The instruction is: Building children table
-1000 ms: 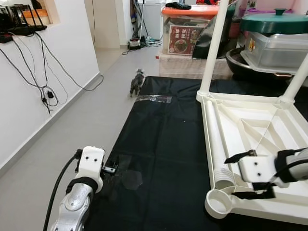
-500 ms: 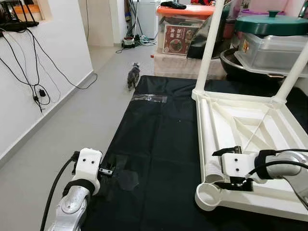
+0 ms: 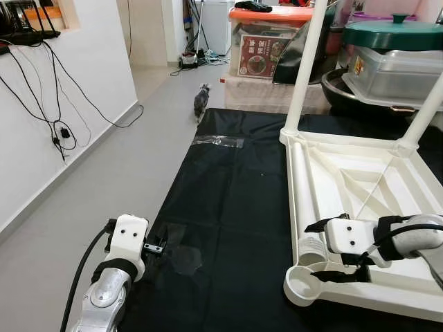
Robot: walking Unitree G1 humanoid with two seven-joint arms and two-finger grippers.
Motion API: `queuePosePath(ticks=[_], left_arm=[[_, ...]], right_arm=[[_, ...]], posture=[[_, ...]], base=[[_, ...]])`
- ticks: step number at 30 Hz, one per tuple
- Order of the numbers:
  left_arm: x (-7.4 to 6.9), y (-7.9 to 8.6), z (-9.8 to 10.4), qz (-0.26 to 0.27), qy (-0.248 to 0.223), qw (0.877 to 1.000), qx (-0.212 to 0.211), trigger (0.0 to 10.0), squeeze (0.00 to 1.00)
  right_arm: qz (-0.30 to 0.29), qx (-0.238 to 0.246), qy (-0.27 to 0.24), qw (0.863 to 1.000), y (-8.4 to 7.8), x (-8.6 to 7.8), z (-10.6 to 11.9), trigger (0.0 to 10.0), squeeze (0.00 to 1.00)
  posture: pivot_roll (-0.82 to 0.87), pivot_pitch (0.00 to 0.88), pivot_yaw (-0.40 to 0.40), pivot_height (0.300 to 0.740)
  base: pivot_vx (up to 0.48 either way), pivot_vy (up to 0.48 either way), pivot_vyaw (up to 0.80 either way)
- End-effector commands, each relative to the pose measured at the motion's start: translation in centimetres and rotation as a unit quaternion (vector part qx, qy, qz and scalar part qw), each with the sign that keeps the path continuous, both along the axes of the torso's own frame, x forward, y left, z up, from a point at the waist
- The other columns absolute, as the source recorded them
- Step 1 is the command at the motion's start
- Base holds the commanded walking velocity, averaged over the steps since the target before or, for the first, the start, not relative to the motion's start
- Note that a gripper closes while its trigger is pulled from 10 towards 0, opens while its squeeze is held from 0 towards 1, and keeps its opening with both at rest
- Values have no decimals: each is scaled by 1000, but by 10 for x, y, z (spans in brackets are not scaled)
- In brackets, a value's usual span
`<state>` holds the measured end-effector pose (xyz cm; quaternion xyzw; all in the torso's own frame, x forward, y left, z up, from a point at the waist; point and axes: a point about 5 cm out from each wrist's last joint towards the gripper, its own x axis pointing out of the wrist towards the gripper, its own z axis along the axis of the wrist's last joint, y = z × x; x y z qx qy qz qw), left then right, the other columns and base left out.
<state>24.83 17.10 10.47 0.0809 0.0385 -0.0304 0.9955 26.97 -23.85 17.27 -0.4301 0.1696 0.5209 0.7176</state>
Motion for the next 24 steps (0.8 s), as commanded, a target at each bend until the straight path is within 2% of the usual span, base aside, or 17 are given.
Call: queuePosePath(ticks=[1,6,18,24], left_arm=[[0,-1,-2,-1,1,1000,1,10000,0],[-1,-1,-3,0,3,1000,2,10000,0],[1,0,-4,-3,4,1000,7,10000,0],[1,0,-4,-3,3,1000,8,10000,0]], right_arm=[[-13,3,-11,1000,0,5,-1,10000,1000],[-20,2,-19,1000,1,7,-2,10000,1000],[-4,-69,-17,997,-14,3,-3,10000,1000],[-26,-66,-47,996,-11,12,1,10000,1000]], posture=[[-88,0,-36,740],[-85,0,-37,740],[-96,0,-31,740],[-96,0,-35,740]], base=[[0,0,0],[0,0,0],[0,0,0],[0,0,0]])
